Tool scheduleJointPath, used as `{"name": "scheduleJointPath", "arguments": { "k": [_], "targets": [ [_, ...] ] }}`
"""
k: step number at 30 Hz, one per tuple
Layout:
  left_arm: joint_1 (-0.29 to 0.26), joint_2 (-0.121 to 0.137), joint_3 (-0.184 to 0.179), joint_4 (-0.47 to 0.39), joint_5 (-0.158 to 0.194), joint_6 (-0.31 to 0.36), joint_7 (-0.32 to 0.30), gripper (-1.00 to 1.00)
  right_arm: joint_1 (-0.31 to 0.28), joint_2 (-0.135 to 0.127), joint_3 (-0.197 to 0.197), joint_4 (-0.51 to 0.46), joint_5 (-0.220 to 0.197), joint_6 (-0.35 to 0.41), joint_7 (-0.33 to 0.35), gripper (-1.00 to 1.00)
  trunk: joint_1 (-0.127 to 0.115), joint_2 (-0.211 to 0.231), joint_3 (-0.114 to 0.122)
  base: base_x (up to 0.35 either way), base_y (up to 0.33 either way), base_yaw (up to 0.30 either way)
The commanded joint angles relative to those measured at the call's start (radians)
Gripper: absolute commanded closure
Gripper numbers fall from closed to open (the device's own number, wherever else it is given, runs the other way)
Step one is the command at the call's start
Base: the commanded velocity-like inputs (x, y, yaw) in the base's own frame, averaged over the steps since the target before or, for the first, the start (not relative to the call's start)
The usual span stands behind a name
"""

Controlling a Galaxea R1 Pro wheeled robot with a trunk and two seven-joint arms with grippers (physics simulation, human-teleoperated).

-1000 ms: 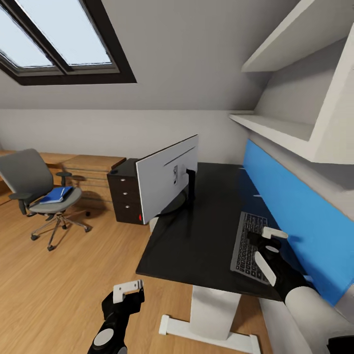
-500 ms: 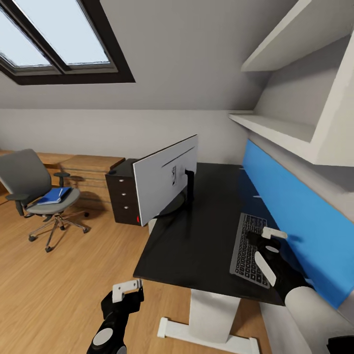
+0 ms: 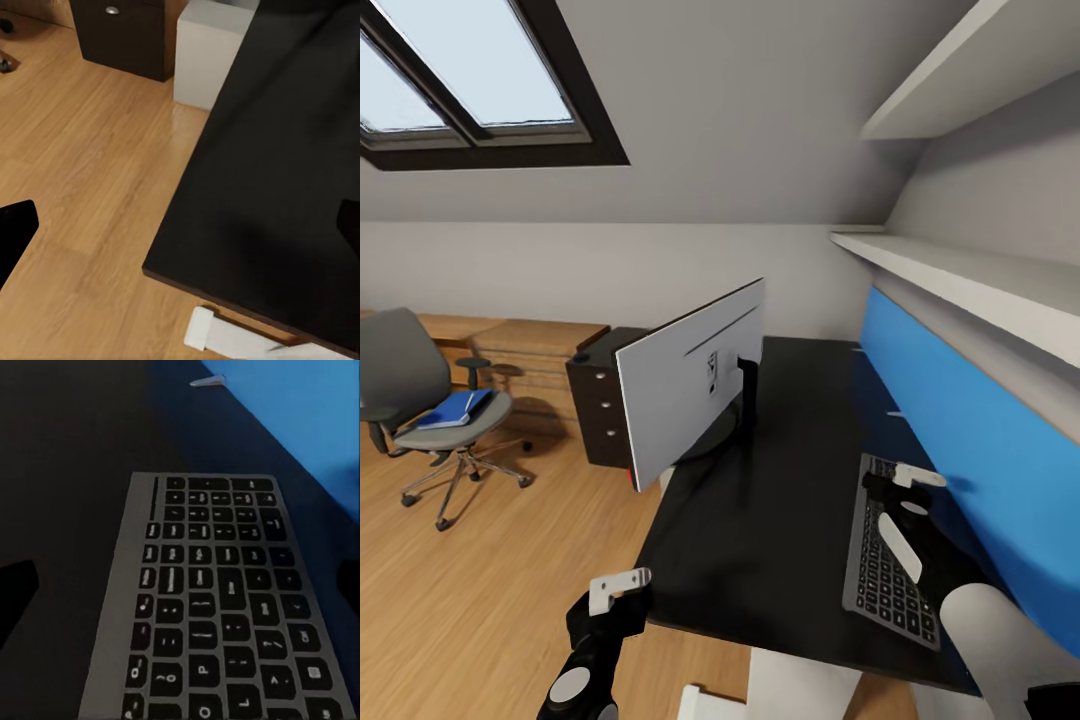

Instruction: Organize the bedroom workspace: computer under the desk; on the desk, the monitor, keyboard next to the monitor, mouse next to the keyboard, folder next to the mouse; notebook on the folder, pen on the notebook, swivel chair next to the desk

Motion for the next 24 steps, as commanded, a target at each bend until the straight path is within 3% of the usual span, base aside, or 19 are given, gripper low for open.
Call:
{"name": "scheduleJointPath", "arguments": {
  "k": [1,9,20,24],
  "targets": [
    [-0.001,0.0,-0.001,-0.002,0.008,0.003,0.008,-1.0,-0.001,-0.002,0.008,0.002,-0.005,0.006,-0.01,-1.0,0.001,-0.001,-0.001,0.254,-0.015,0.0],
    [-0.001,0.0,-0.002,-0.012,0.009,0.003,0.007,-1.0,-0.001,-0.009,0.0,0.063,-0.006,0.005,-0.009,-1.0,0.001,-0.001,-0.001,0.21,-0.064,0.0],
    [-0.001,0.0,-0.003,-0.034,0.01,0.004,0.006,-1.0,-0.002,-0.04,-0.005,0.101,-0.008,0.005,-0.01,-1.0,0.001,-0.001,-0.001,0.04,-0.016,0.0],
    [-0.001,0.0,-0.004,-0.05,0.011,0.004,0.006,-1.0,-0.004,-0.057,-0.037,0.14,-0.009,0.005,-0.009,-1.0,0.001,-0.001,-0.001,0.005,-0.002,0.0]
  ]
}}
